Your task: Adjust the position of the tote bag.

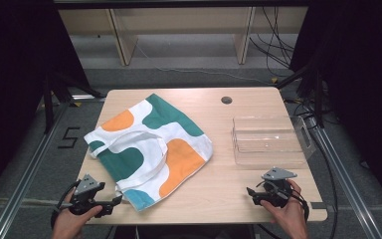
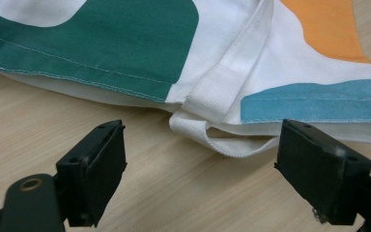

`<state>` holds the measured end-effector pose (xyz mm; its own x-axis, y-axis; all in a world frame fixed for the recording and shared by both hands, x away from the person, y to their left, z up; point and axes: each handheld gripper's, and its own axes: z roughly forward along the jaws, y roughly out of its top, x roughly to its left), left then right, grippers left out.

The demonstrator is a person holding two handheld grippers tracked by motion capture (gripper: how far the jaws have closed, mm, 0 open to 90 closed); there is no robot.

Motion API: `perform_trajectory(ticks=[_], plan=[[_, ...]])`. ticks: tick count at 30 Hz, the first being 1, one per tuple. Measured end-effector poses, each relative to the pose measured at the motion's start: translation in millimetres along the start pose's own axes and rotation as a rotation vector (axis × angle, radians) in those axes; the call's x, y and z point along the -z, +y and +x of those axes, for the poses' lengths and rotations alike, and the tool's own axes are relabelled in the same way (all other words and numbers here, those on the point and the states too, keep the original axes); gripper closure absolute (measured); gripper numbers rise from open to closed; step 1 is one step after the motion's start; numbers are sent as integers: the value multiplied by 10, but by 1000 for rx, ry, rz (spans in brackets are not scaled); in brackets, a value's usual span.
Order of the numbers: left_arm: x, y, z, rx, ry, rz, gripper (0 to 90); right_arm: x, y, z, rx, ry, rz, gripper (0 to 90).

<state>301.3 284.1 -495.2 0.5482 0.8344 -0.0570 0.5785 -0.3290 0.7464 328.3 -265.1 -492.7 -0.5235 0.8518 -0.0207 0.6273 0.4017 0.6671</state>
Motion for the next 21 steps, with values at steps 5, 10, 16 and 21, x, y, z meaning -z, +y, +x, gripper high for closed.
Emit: perform_trajectory(ticks=[5,10,16,21], plan=[[-2,0,-2,2,-2,-1,174,-17,-7,-3,3,1,6,250],[5,-3,1,-3,-8,7,180,-35,-15,-41,39,-10,-4,250],[10,1,8,-22,-5,2,187,-36,-21,-42,24,-14,6,250],[26,14,1,-28,-10,19,197,-42,-21,-39,26,-13,2,251]])
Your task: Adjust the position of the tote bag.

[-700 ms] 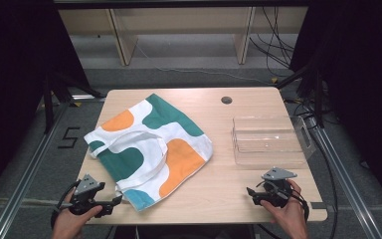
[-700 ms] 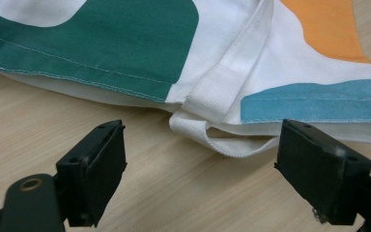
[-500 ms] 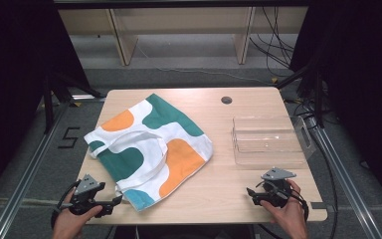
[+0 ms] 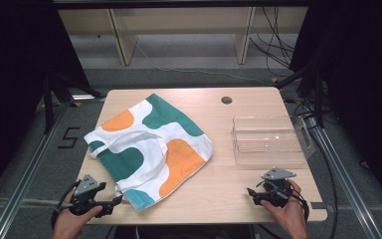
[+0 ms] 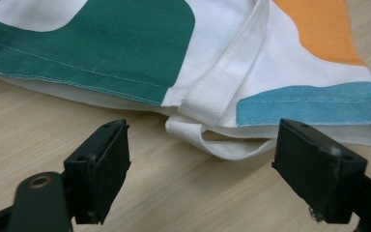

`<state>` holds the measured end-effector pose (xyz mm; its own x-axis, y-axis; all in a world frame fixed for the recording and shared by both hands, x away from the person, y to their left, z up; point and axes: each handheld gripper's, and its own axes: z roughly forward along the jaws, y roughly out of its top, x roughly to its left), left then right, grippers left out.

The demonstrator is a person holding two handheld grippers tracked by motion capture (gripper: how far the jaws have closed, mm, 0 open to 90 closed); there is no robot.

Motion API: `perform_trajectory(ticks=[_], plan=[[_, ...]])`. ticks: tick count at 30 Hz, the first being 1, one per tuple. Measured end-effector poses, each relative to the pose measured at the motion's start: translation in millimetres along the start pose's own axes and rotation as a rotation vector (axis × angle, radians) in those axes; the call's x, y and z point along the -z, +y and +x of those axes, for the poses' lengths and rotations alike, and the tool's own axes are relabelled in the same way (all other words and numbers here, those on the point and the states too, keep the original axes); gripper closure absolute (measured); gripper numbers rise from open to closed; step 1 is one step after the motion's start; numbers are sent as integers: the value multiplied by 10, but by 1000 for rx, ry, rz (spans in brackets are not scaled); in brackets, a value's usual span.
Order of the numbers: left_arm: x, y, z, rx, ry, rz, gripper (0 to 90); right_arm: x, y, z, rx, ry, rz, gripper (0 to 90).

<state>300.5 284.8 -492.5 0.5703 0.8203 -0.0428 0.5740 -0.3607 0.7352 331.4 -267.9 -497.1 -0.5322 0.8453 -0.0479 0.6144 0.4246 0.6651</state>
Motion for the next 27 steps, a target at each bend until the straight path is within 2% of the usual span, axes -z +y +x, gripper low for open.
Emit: perform_trajectory(ticks=[2,3,5,6,7,8,9,11,12,13,15,16,17,18,19,20,21,22,24,27], plan=[[-8,-1,2,-10,-2,-8,201,1,1,-1,-1,2,4,250],[-24,-5,-19,19,-3,-28,213,-5,-3,-1,4,2,3,251],[-21,-3,-14,17,2,-21,220,-6,-2,1,6,0,3,251],[-13,-7,-19,8,-6,-34,224,5,6,20,-22,7,13,251],[-13,-7,-19,8,-6,-34,231,5,6,20,-22,7,13,251],[12,9,-19,-2,-17,-2,235,6,10,26,-23,9,11,251],[3,1,-38,16,-27,-11,242,6,11,28,-23,9,11,250],[4,2,-52,12,-34,-22,261,5,10,28,-23,9,11,251],[7,-1,-82,24,-36,-26,261,5,10,28,-23,9,11,251],[3,-1,-112,42,-52,-45,264,4,10,26,-22,9,12,251],[25,12,-163,53,-89,-51,285,3,9,25,-21,9,13,251],[27,15,-206,57,-95,-71,297,2,9,26,-20,9,14,251],[32,25,-279,33,-119,-70,323,2,11,31,-22,12,15,251],[32,25,-279,33,-119,-70,326,2,11,31,-22,12,15,251],[41,33,-298,-12,-131,-56,326,3,10,28,-14,14,18,251],[27,36,-337,-24,-145,-67,336,4,12,27,-11,15,22,251],[29,42,-359,-54,-154,-45,347,4,12,28,-12,15,24,252],[-13,36,-442,-6,-182,-85,348,-9,7,19,8,10,17,252],[-44,50,-539,-62,-201,-55,347,-12,11,32,-6,13,21,252],[-61,56,-598,-86,-199,-47,332,-14,13,34,-5,14,24,252]])
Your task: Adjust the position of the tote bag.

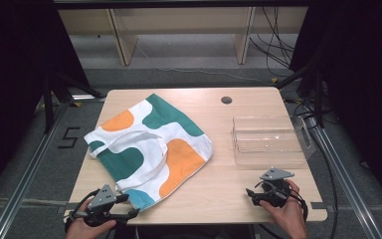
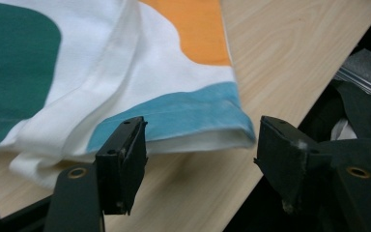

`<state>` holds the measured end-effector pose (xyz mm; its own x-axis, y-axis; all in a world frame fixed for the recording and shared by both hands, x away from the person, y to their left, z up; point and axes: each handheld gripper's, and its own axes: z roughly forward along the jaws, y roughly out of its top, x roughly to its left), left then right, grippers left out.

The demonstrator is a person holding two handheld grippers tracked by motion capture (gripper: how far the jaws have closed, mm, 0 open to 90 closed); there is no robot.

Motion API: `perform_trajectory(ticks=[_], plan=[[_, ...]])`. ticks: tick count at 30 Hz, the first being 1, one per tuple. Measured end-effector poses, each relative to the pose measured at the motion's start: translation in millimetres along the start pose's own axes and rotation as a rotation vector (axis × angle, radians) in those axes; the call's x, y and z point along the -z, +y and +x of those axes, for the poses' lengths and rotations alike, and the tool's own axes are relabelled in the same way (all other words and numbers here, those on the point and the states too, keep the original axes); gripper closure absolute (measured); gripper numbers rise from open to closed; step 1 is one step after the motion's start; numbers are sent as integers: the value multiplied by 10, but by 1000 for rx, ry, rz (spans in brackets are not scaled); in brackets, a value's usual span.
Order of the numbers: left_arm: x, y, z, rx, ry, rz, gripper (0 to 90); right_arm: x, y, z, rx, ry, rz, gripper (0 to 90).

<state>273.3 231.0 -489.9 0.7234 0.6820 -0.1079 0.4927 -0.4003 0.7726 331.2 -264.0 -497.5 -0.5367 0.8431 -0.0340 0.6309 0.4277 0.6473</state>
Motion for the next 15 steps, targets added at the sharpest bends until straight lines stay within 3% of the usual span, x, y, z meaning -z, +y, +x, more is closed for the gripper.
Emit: perform_trajectory(ticks=[3,4,7,10,13,14,15], plan=[[-14,16,-4,-85,32,38,333,-5,0,10,-2,7,2,253],[-25,9,-29,-43,27,33,333,-9,1,9,2,7,0,253],[-37,8,-54,-11,25,39,330,-24,-6,2,24,2,-6,253],[-8,8,-75,3,27,46,385,-17,1,17,7,8,12,253],[0,1,-99,-13,35,64,423,-24,-6,1,27,5,4,253],[-22,-5,-122,4,40,70,429,-19,0,12,7,9,11,253],[-23,-4,-124,-17,53,92,429,-19,0,12,7,9,11,253]])
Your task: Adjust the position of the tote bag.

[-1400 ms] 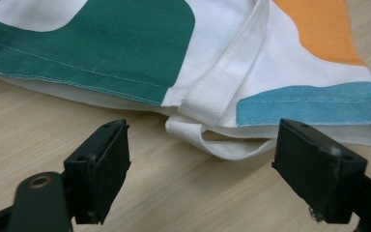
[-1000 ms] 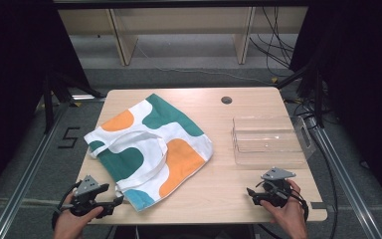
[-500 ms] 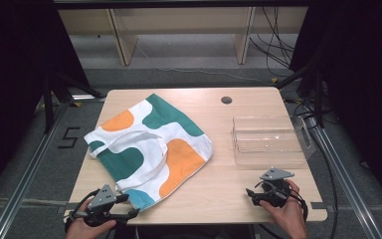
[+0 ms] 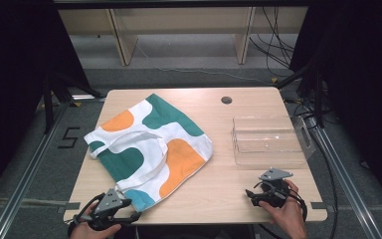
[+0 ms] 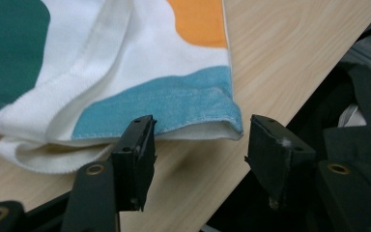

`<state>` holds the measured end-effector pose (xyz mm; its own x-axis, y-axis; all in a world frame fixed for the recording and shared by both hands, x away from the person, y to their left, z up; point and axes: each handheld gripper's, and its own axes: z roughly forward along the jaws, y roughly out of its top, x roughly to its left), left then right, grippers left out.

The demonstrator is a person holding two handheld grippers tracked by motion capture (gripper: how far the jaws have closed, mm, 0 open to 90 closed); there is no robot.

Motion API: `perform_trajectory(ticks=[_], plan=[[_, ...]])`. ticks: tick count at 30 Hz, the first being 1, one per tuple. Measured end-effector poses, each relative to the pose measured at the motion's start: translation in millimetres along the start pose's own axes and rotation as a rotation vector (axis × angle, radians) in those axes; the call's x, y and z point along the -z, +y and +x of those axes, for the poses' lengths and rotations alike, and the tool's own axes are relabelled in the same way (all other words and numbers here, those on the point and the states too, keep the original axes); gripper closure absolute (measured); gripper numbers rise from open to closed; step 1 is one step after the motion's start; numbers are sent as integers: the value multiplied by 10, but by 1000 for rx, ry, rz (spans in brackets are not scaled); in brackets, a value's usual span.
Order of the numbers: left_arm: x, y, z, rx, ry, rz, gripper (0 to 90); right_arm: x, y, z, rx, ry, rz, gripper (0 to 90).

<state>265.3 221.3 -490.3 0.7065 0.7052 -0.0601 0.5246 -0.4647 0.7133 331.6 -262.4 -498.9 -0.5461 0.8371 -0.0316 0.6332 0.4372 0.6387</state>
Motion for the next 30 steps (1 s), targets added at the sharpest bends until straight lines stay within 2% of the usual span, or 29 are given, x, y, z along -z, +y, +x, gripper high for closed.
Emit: perform_trajectory(ticks=[1,2,3,4,6,8,9,10,11,12,13,14,15,17,18,20,23,26,27,28,30], plan=[[-1,5,-21,-6,5,-1,430,-3,-2,2,1,0,2,253],[9,17,-22,-35,0,27,425,-2,-3,4,5,1,5,253],[-15,20,-40,-18,9,11,424,-4,-2,5,5,2,7,253],[-22,23,-39,-25,4,12,411,-21,-5,-11,33,0,3,253],[-27,27,-64,-30,10,10,411,-22,-5,-7,27,-1,5,253],[-41,51,-81,-89,31,32,394,-31,-8,-3,26,-2,1,253],[-71,59,-105,-87,29,22,394,-31,-8,-3,26,-2,1,253],[-101,76,-109,-125,47,36,454,-39,-5,-4,23,-4,5,253],[-133,89,-117,-150,58,22,454,-39,-5,-4,23,-4,5,253],[-165,105,-123,-159,49,18,513,-33,1,9,4,2,12,253],[-191,128,-125,-197,47,39,531,-36,1,10,7,6,12,253],[-208,160,-117,-270,47,56,542,-35,0,11,9,7,13,253],[-235,176,-140,-301,39,64,569,-33,2,10,12,8,17,253],[-275,190,-169,-320,39,71,686,-38,2,10,6,7,11,254],[-303,185,-189,-311,36,83,686,-38,2,10,6,7,11,254],[-344,215,-199,-340,48,90,737,-50,-7,0,25,4,6,256],[-417,302,-214,-335,21,69,751,-51,-7,-1,26,10,10,256],[-560,436,-292,-354,-11,67,752,-39,0,8,1,13,15,256],[-616,487,-321,-354,-29,60,751,-46,-5,-9,24,2,2,256],[-685,557,-359,-359,-42,60,752,-24,2,-2,-6,8,14,256],[-791,651,-427,-361,-66,51,751,-29,-2,-12,8,3,7,256]])
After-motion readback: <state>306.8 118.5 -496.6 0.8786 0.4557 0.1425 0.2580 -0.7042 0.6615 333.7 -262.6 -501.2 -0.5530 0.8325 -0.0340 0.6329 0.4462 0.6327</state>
